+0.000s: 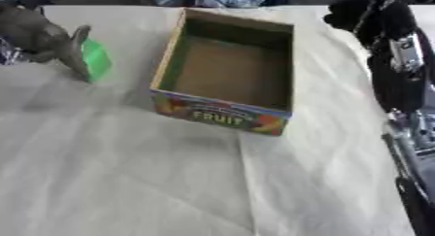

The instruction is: Pick up objects on the table and place them in the box.

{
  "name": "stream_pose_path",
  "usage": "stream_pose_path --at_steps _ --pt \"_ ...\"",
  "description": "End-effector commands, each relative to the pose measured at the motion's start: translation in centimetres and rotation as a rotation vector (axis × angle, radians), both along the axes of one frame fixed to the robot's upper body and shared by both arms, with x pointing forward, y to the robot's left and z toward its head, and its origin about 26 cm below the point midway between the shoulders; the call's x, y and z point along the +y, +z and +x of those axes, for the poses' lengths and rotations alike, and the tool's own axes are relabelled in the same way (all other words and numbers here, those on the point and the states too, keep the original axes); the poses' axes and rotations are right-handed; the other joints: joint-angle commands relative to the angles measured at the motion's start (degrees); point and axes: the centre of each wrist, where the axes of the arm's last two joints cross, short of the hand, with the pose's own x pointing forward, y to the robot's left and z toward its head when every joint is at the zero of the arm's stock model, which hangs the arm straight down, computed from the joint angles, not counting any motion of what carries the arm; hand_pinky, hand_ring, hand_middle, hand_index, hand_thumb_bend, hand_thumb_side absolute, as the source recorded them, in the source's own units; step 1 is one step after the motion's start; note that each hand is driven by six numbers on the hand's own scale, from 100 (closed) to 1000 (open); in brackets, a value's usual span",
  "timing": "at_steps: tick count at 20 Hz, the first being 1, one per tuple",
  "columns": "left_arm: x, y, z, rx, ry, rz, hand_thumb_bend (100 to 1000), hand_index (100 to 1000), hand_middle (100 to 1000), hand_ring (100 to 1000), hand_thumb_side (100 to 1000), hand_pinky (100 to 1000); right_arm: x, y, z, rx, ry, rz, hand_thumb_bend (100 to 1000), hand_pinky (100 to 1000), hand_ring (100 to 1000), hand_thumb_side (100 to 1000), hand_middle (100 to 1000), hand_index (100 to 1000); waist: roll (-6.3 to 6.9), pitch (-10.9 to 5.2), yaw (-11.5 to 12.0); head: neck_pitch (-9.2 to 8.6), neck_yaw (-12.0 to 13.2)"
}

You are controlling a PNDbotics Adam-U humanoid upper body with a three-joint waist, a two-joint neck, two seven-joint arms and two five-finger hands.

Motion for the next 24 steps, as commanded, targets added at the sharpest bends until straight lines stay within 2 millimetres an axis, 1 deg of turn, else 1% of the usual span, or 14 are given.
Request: stream_pose_path --at_steps 1,5,8,15,18,20,24 --pt "-0.5 2.5 -1.3 -0.072 -0.011 -0.063 100 309 1000 290 100 100 -0.3 1.3 -0.3 -0.038 -0.004 -0.018 392 814 741 1000 709 965 0.11 -1.33 -0.19 -0.32 -0.25" --pt "-1.8 3.2 -1.5 -0.132 -0.007 -0.126 100 317 1000 288 100 100 -0.2 1.4 -0.2 -0.041 -0.001 -0.017 392 813 741 1000 708 966 0.32 -1.15 -0.67 -0.72 0.26" --pt "-2.8 3.2 -1.2 -0.175 -0.002 -0.173 100 321 1000 290 100 100 -0.1 1.5 -0.2 -0.043 0.006 -0.017 392 813 741 1000 708 966 0.51 -0.95 -1.11 -0.97 0.60" --pt "-5.6 2.4 -0.2 -0.206 -0.028 -0.257 100 323 1000 282 100 100 0.3 1.8 0.0 -0.048 0.023 -0.015 392 813 741 1000 708 968 0.72 -0.33 -2.32 -1.73 1.17" --pt "-6.9 1.8 0.3 -0.230 -0.028 -0.302 100 325 1000 279 129 100 0.5 1.9 0.1 -0.050 0.033 -0.013 391 813 741 1000 707 969 0.68 -0.07 -2.84 -2.37 1.29" --pt "-7.6 1.3 0.6 -0.240 -0.033 -0.326 100 324 1000 279 119 100 0.6 2.0 0.1 -0.052 0.040 -0.010 392 813 741 1000 707 969 0.69 0.05 -3.23 -2.64 1.51" --pt "-8.0 0.9 1.0 -0.249 -0.036 -0.337 100 324 1000 276 124 100 0.7 2.0 0.2 -0.053 0.045 -0.008 396 812 741 1000 708 970 0.66 0.12 -3.41 -2.73 1.70"
